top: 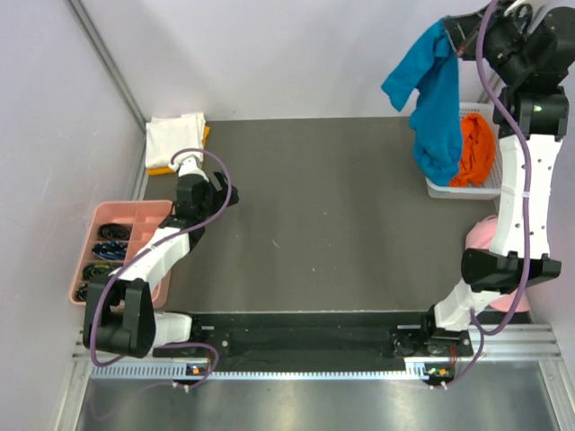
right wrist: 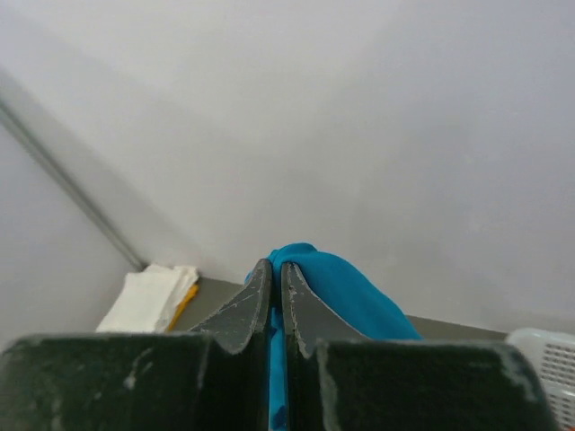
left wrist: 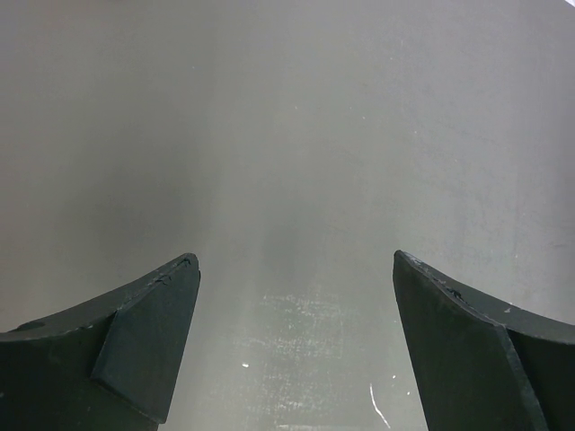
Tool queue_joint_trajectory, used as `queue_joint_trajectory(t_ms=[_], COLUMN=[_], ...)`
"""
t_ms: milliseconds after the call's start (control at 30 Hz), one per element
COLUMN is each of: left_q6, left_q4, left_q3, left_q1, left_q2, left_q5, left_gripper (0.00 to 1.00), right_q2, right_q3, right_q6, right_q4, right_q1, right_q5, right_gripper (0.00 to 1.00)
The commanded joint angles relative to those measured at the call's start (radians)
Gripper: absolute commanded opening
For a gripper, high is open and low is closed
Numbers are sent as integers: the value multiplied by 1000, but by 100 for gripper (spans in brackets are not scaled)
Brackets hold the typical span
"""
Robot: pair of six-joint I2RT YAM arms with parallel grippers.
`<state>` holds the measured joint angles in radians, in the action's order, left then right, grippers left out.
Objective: Fold and stack the t-shirts
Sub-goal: Grab crumpled tshirt from bin with the right arm, then move the tshirt to the center of the board
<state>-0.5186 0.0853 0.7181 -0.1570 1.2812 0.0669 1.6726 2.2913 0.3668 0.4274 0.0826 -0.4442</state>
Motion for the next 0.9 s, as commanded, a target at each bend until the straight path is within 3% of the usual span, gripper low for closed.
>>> queue_joint_trajectory(t_ms=[0,333,433,567,767,867], left_q6=[-11,-17,-20,-20,-9,-11], left_q4=[19,2,-1,-5,-18,-19], left_q3=[18,9,6,4,-5,-5], left_q1=[-3,-3,-4,-3,-4,-3], left_q2=[-20,-60,-65,-74,-88,-88], left_q5=[-22,-27,-30,-35,-33,-36], left_gripper=[92,92,92,92,92,92], right_q2=[-66,-102,-128,-223,-324,-352], right_q3=[45,62,-7,-269,-715,-901], right_q6=[89,234,258,236,179,97], right_q4=[-154,-271,-297,-367,-386,-322], right_q1=[-78,-220,-260,-331,-336,-336], right_q5=[-111,-204,-229,-188,-136,7], right_gripper=[0,0,0,0,0,0])
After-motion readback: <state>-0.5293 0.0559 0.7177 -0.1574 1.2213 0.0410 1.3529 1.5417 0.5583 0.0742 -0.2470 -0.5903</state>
